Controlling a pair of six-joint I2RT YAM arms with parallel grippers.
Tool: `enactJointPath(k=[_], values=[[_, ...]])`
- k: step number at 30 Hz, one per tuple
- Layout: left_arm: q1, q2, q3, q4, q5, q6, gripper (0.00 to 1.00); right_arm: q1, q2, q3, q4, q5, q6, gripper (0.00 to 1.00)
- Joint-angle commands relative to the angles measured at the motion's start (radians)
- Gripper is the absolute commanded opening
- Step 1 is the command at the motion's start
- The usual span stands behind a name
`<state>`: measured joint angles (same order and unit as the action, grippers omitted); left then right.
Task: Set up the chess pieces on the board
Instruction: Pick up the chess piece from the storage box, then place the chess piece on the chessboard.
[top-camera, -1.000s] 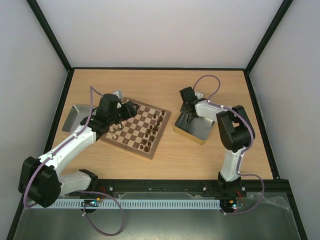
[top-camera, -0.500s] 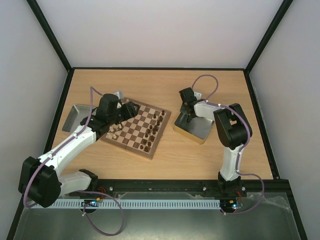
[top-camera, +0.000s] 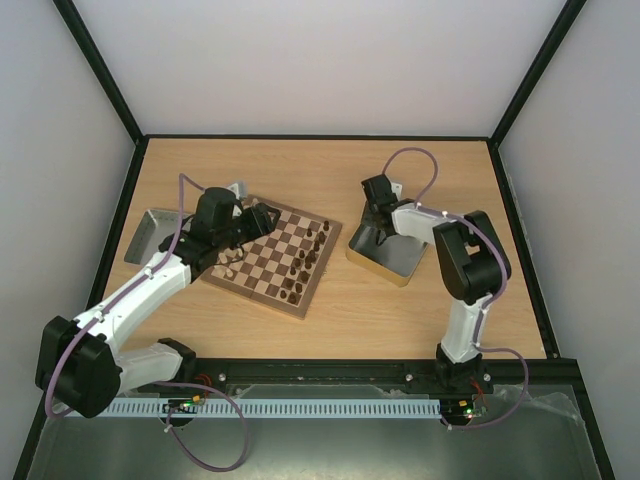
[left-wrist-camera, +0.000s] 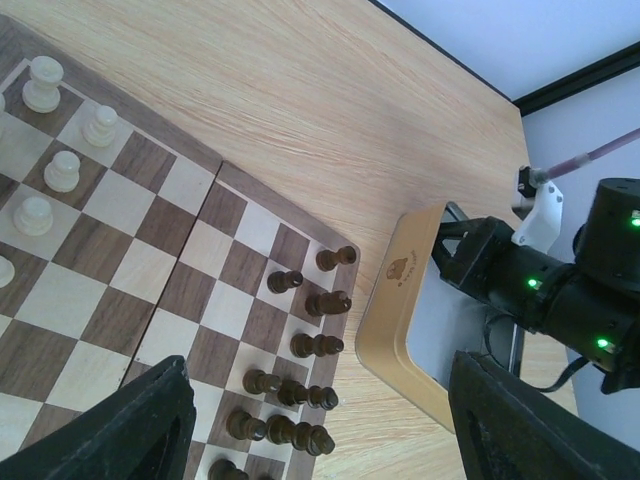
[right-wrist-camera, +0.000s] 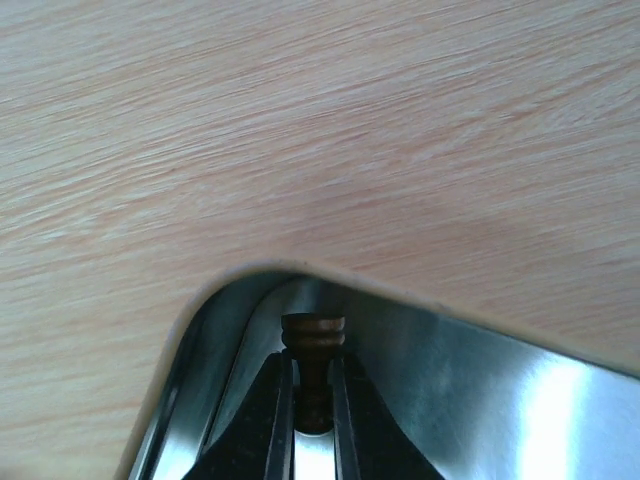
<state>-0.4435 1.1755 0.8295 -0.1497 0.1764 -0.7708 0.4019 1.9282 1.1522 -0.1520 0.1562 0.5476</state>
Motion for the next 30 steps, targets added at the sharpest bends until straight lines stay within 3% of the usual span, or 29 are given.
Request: enactJointPath(k=[1,4,11,18,26,30], values=[[0.005,-0.015,0.008,0.010,0.047,0.001,0.71,-0.005,-0.130,-0.023,-0.094,-0.072,0.007,0.02],[0.006,-0.007,0.008,0.034,0.094,0.002,0.72,-0.005,-0.198,-0.037,-0.151,-0.171,0.034,0.02],[0.006,0.006,-0.006,0.089,0.175,-0.024,0.72,-0.001,-0.320,-0.088,-0.154,-0.601,0.075,0.02],[0.012,0.040,-0.058,0.240,0.402,-0.216,0.72,0.074,-0.392,-0.091,-0.036,-0.943,-0.089,0.03],[0.014,0.030,-0.099,0.377,0.493,-0.369,0.70,0.186,-0.386,-0.029,0.052,-1.094,-0.328,0.05],[0.015,0.027,-0.116,0.396,0.496,-0.391,0.59,0.190,-0.360,0.029,0.016,-1.116,-0.373,0.06]])
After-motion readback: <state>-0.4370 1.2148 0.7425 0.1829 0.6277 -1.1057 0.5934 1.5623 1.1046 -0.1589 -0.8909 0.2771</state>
